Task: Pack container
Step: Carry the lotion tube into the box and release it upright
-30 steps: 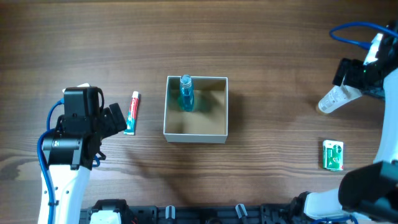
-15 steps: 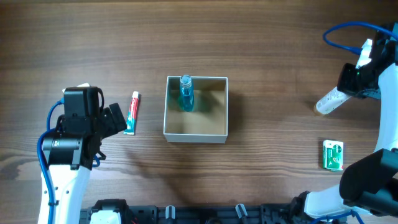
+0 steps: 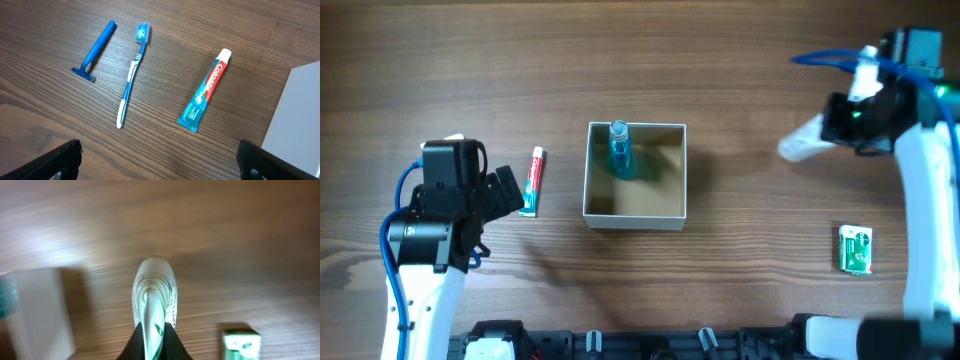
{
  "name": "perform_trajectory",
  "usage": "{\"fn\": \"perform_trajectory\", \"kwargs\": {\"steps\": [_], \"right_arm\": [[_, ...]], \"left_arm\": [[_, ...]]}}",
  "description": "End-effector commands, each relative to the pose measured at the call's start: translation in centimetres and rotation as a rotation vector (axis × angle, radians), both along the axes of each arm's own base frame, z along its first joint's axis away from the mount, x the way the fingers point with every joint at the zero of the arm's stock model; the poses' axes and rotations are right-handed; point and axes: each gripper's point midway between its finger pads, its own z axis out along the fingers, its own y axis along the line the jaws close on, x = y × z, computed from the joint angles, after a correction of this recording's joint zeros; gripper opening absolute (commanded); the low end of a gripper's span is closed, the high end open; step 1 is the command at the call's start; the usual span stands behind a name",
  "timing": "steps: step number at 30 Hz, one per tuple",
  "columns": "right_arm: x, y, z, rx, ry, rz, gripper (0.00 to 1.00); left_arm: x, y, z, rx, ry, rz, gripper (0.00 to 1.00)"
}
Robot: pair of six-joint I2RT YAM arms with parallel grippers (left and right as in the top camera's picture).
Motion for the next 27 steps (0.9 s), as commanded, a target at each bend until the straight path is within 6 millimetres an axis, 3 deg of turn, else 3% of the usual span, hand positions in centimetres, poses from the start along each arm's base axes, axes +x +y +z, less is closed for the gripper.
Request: {"fn": "perform_trajectory", "kwargs": {"steps": [1, 3, 6, 8, 11, 22, 27], "right_arm": [[-1.8, 6.6, 7.0, 0.065, -0.177, 0.118, 0.04], [-2.7, 10.8, 9.8, 0.09, -0.224, 0.199, 0.04], [-2.8, 15.3, 11.3, 0.127, -0.253, 0.282, 0.04], [-2.4, 17.1, 11.0, 0.121, -0.256, 0.303, 0.04], [-0.9, 21.0, 8.0, 0.106, -0.199, 0.307, 0.04], [4.0, 23.1, -0.2, 0.006, -0.071, 0.21, 0.04], [5.1, 23.2, -2.8, -0.031, -0.037, 0.174, 0.04]], "left_arm": [[0.3, -0.1, 0.7, -0.016, -0.022, 0.011, 1.0], [0.3, -0.1, 0.7, -0.016, -0.022, 0.011, 1.0], [0.3, -0.1, 0.7, -0.016, -0.022, 0.011, 1.0], [0.3, -0.1, 0.7, -0.016, -0.022, 0.011, 1.0], [0.3, -0.1, 0.7, -0.015, -0.022, 0.011, 1.0], [0.3, -0.1, 0.7, -0.016, -0.023, 0.011, 1.0], [0.3, -0.1, 0.7, -0.016, -0.023, 0.011, 1.0]]}}
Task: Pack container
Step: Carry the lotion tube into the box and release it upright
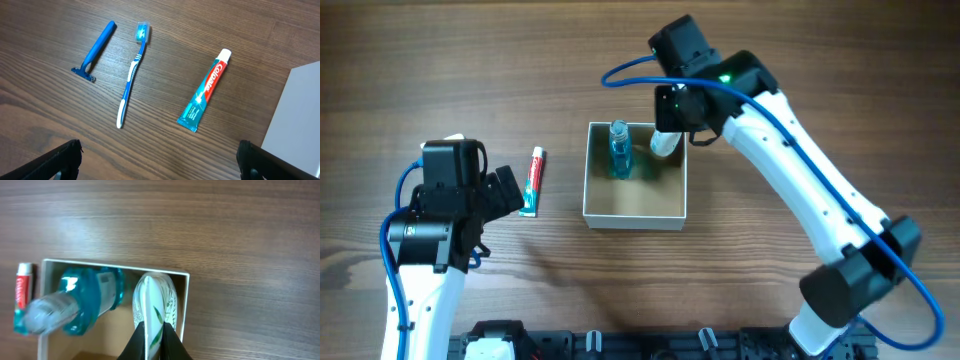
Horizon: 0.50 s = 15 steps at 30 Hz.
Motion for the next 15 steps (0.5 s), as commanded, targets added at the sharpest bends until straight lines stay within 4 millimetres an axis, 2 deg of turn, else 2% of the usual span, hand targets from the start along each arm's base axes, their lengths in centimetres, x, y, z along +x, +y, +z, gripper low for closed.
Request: {"fn": "perform_trajectory", "kwargs": {"steps": [1, 2, 3, 5, 6, 8, 12, 14, 15], "right_arm": [[1.2, -0.1, -0.8, -0.024, -0.016, -0.046, 0.04], [1.2, -0.1, -1.0, -0.028, -0.011, -0.045, 0.05], [1.2, 0.0, -1.3, -0.029, -0.004, -0.044, 0.11], [1.2, 0.0, -1.4, -0.03, -0.003, -0.044, 0.27], [1.2, 0.0, -1.4, -0.031, -0.003, -0.042, 0.31], [1.1, 0.1, -1.4, -0.032, 0.001, -0.013, 0.5], [0.8, -0.1, -0.7, -0.038, -0.006, 0.008, 0.53], [0.6, -0.2, 0.6, -0.021, -0.034, 0.009, 0.54], [0.4, -0.3, 1.9, -0.01, -0.066, 0.026, 0.54]], "left_arm": [[0.3, -0.1, 0.7, -0.016, -0.023, 0.011, 1.0], [0.3, -0.1, 0.7, -0.016, -0.023, 0.011, 1.0], [0.3, -0.1, 0.7, -0.016, -0.023, 0.011, 1.0], [0.3, -0.1, 0.7, -0.016, -0.023, 0.011, 1.0], [0.3, -0.1, 0.7, -0.016, -0.023, 0.011, 1.0], [0.3, -0.1, 0.7, -0.016, -0.023, 0.011, 1.0], [0.3, -0.1, 0.7, -0.016, -0.023, 0.011, 1.0], [0.3, -0.1, 0.7, -0.016, -0.023, 0.011, 1.0], [0.3, -0.1, 0.7, -0.016, -0.023, 0.011, 1.0]]}}
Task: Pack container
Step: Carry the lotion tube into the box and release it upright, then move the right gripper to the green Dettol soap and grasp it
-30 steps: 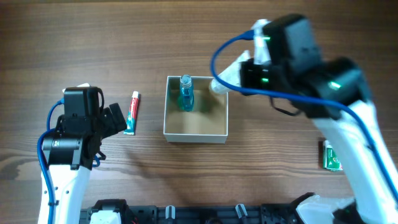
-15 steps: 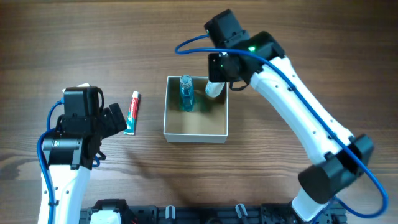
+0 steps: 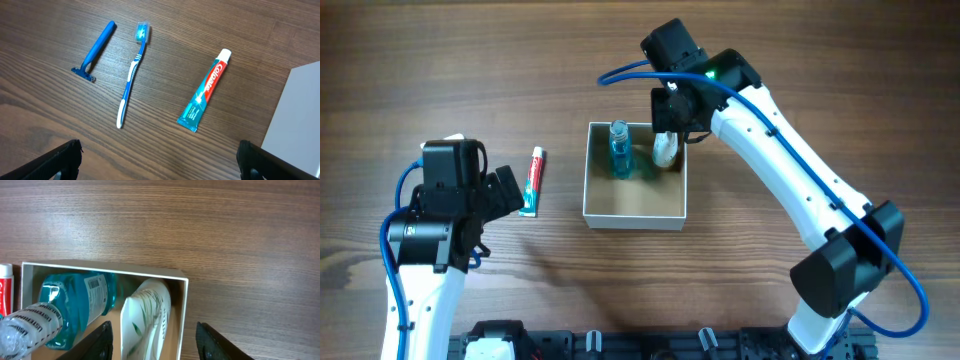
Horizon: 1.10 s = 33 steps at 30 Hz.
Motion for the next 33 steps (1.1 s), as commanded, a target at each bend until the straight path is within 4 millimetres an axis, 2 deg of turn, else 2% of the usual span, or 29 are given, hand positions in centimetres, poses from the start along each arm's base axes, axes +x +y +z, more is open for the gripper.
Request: {"fn": "perform_trajectory", "kwargs": {"steps": [1, 4, 5, 6, 8, 10, 12, 15, 17, 18, 22, 25, 27, 30, 33], "right_arm": [[-0.6, -0.6, 5.9, 0.045, -0.139, 0.049, 0.55], [-1.9, -2.2, 11.5, 0.086, -0.278, 0.057, 0.55], [-2.2, -3.6, 13.4, 0.086, -0.332, 0.026, 0.56], [-2.4, -5.3, 15.0, 0.089, -0.378, -0.035, 0.6], [-2.7, -8.7, 16.6, 0.11, -0.417, -0.181, 0.69], [-3.1, -12.4, 16.6, 0.114, -0.392, -0.326, 0.7], [-3.9, -16.3, 14.9, 0.098, -0.302, -0.466, 0.73], [-5.3, -18.4, 12.6, 0.083, -0.19, -0.495, 0.74], [-6.5, -18.7, 11.9, 0.063, -0.159, -0.487, 0.75], [-8.1, -18.5, 11.6, 0.077, -0.133, -0.474, 0.75], [-11.7, -17.8, 10.3, 0.152, -0.117, -0.444, 0.78], [-14.5, -17.8, 7.0, 0.2, -0.089, -0.497, 0.86], [-16.0, -18.8, 3.8, 0.202, -0.07, -0.608, 0.98], [-16.8, -20.0, 0.2, 0.184, -0.052, -0.671, 1.0], [-17.2, -22.9, -3.1, 0.106, -0.029, -0.754, 1.0]], "left_arm": [[0.4, -0.1, 0.7, -0.015, -0.024, 0.011, 1.0], [0.5, -0.1, 0.8, -0.015, -0.03, 0.011, 1.0], [0.5, -0.1, 0.8, -0.015, -0.031, 0.011, 1.0], [0.5, -0.1, 0.8, -0.015, -0.03, 0.011, 1.0], [0.5, -0.1, 0.8, -0.015, -0.03, 0.011, 1.0], [0.5, -0.1, 0.8, -0.015, -0.03, 0.011, 1.0], [0.5, -0.1, 0.8, -0.015, -0.03, 0.011, 1.0], [0.5, -0.1, 0.8, -0.015, -0.03, 0.011, 1.0], [0.5, -0.1, 0.8, -0.015, -0.03, 0.011, 1.0], [0.5, -0.1, 0.8, -0.016, -0.03, 0.011, 1.0], [0.5, -0.1, 0.8, -0.016, -0.03, 0.011, 1.0], [0.5, -0.1, 0.8, -0.016, -0.03, 0.011, 1.0], [0.5, -0.1, 0.8, -0.016, -0.03, 0.011, 1.0], [0.5, -0.1, 0.8, -0.016, -0.03, 0.011, 1.0], [0.5, -0.1, 0.8, -0.016, -0.03, 0.011, 1.0]]}}
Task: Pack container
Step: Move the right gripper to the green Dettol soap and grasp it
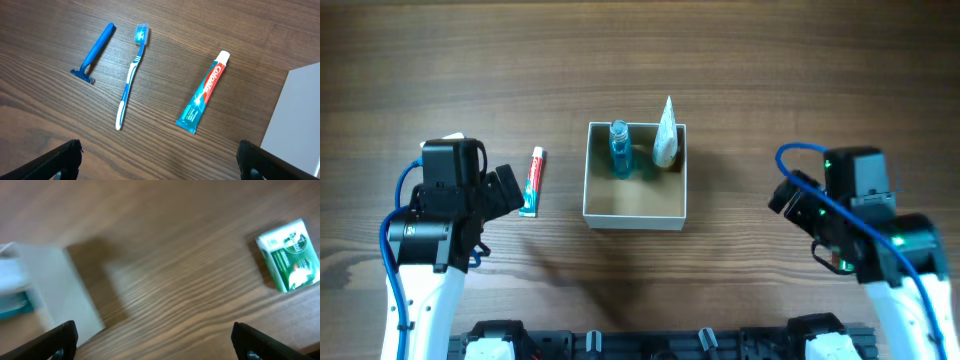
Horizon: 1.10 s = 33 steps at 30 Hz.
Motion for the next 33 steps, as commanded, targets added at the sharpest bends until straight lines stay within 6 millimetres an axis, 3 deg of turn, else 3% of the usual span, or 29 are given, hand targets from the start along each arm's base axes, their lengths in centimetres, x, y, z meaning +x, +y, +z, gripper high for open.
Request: {"fn": "perform_trajectory", "kwargs": {"steps": [1, 6, 10, 19, 29, 33], "right_arm": [[-0.6, -3.6, -3.2, -0.06, 0.053, -0.118, 1.0], [-0.1, -9.9, -4.6, -0.15, 0.103, -0.149, 1.0], [-1.6, -12.8, -6.6, -0.158, 0.223, -0.155, 1.0], [-2.0, -13.1, -12.0, 0.009, 0.402, -0.21, 1.0], [-3.6, -16.1, -14.0, -0.043, 0.479, -0.317, 1.0], [-4.9, -15.6, -16.2, -0.025, 0.487, -0.307, 1.0]], "left_arm": [[0.3, -0.1, 0.6, -0.014, -0.021, 0.012, 1.0], [0.3, -0.1, 0.6, -0.014, -0.021, 0.012, 1.0], [0.3, -0.1, 0.6, -0.014, -0.022, 0.012, 1.0], [0.3, -0.1, 0.6, -0.014, -0.022, 0.012, 1.0], [0.3, -0.1, 0.6, -0.014, -0.022, 0.012, 1.0], [0.4, -0.1, 0.7, -0.013, -0.026, 0.012, 1.0]]}}
